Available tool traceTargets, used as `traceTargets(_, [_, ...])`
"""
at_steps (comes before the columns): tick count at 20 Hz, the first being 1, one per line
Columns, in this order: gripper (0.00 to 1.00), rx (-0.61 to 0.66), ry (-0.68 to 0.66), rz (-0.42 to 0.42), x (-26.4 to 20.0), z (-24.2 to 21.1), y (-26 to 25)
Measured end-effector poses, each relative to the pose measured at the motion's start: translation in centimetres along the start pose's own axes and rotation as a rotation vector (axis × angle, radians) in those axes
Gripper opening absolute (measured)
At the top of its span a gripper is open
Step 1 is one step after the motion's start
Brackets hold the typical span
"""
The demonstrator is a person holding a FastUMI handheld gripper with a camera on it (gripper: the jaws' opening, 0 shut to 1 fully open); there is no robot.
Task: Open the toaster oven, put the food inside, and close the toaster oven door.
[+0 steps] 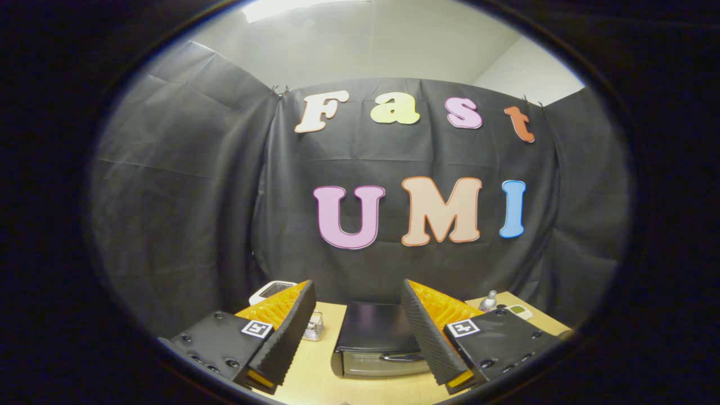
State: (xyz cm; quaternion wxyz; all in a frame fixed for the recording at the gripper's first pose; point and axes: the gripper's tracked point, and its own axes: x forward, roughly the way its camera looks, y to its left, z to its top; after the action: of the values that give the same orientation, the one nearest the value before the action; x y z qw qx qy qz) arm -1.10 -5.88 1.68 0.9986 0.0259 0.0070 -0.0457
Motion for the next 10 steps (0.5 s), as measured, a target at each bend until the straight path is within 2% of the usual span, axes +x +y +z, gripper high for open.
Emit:
traceTargets(7, [0.97,-0.027,0.056,-0.077,0.5,-1.7,-2.9])
traceTargets(10, [0.97,-0.031,0.09,-0.112,1.3,-3.9,-4.9])
